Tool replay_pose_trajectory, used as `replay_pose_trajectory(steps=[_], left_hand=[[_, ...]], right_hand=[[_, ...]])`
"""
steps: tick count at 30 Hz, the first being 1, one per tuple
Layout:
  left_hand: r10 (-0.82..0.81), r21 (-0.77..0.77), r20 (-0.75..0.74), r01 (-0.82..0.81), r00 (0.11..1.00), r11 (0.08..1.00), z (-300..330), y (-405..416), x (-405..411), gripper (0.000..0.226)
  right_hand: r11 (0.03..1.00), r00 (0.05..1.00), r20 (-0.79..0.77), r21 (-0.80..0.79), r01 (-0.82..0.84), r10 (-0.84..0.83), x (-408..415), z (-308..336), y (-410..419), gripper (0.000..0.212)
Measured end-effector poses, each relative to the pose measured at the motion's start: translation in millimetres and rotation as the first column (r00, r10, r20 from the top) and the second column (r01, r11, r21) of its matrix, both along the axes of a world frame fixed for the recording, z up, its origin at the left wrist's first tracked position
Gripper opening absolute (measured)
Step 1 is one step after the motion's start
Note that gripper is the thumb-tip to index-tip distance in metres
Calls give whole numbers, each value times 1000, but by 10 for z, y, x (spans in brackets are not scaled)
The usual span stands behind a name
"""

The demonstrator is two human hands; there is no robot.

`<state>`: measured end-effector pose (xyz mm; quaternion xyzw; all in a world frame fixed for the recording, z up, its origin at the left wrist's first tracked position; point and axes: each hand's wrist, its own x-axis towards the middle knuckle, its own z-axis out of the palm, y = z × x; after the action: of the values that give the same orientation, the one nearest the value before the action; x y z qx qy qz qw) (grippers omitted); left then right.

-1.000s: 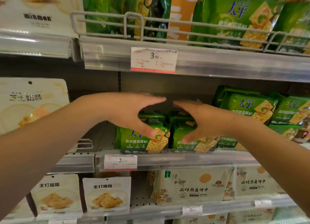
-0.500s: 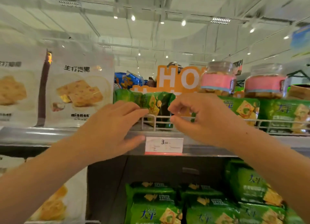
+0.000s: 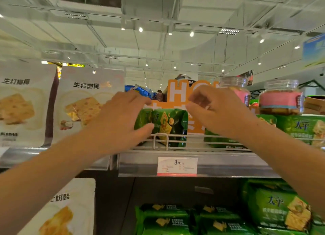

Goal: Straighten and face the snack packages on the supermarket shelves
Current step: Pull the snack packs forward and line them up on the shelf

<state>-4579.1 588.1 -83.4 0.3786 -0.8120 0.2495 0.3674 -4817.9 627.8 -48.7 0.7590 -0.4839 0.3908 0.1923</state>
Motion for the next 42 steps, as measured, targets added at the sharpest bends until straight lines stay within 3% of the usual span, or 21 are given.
replay_pose_trajectory(steps=[4, 7, 13, 17, 21, 26, 30, 34, 38, 42], left_hand=[[260, 143, 200, -291, 945, 946, 303, -193, -58, 56], [275, 139, 243, -314, 930, 939, 303, -272, -87, 49], [207, 205, 113, -226, 972, 952, 292, -301, -73, 52], [179, 252, 30, -180, 983, 951, 345, -320, -32, 54], [139, 268, -54, -120, 989, 956, 399, -330, -31, 51], [-13, 329, -251, 98, 968, 939, 490, -397, -106, 38], [-45, 447, -332, 199, 942, 872, 529, -523, -139, 41], [-8, 537, -167, 98, 986, 838, 565, -573, -178, 46], [38, 528, 64, -66, 997, 847, 651, -555, -282, 43], [61, 528, 103, -107, 993, 843, 722, -594, -323, 34]], right_hand=[[969, 982, -130, 190, 157, -134, 201, 170, -274, 48], [935, 957, -243, 274, 226, -160, 327, 180, -388, 46], [951, 974, -177, 251, 182, -140, 185, 312, -323, 20], [949, 987, -116, 284, 138, -109, -77, 403, -184, 20], [942, 997, 52, 334, 40, -61, -233, 331, -152, 23], [932, 995, -87, 355, 77, -49, -255, 259, -153, 28], [917, 983, -175, 379, 126, -63, -313, 237, -179, 34], [904, 980, -190, 407, 131, -57, -353, 222, -190, 41], [912, 970, -229, 377, 163, -78, -365, 228, -214, 38], [916, 978, -203, 379, 130, -55, -405, 214, -216, 35]])
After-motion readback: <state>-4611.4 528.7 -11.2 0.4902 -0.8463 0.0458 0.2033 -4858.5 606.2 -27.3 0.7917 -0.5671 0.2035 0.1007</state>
